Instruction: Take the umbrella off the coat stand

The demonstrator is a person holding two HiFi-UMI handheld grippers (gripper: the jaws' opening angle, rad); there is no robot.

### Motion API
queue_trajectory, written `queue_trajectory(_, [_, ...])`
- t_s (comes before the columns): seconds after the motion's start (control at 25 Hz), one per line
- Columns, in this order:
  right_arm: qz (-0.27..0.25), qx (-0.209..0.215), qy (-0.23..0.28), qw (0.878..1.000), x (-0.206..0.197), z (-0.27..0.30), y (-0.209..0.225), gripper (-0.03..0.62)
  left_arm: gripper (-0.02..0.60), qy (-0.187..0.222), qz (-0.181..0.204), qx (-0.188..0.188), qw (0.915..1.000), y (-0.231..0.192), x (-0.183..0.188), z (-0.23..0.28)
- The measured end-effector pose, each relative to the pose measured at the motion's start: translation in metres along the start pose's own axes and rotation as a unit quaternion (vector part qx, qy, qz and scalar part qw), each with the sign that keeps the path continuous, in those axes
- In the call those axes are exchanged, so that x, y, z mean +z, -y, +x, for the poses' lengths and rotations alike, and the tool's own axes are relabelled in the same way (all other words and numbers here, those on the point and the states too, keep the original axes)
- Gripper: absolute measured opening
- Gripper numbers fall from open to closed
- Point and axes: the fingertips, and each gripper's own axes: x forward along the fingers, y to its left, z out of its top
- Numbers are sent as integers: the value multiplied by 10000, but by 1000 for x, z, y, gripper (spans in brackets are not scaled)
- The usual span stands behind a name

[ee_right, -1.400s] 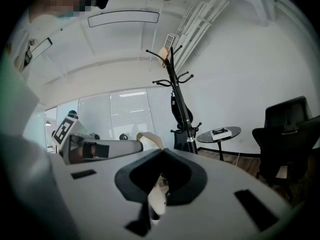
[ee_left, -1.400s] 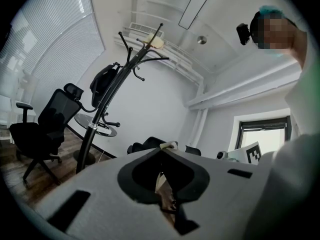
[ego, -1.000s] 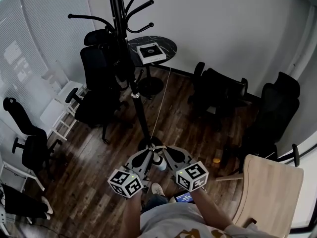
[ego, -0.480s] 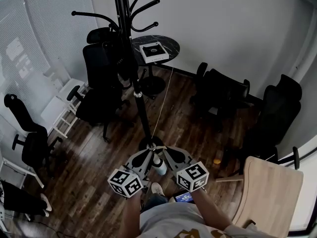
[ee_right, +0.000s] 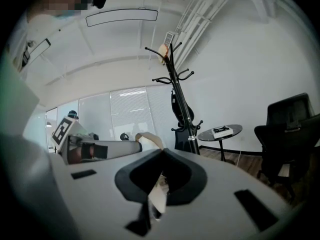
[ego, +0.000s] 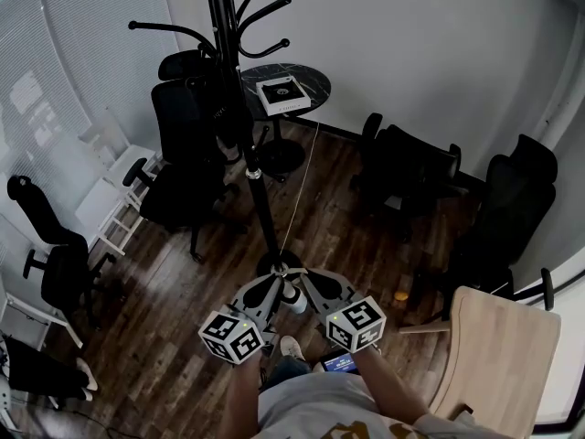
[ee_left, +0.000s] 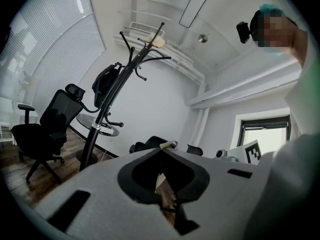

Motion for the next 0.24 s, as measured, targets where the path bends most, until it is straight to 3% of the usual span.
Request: queue_trajectory(0.24, [-3, 19, 7, 10000, 2, 0, 0, 14, 23, 6, 8, 3, 10000, 1, 1, 0])
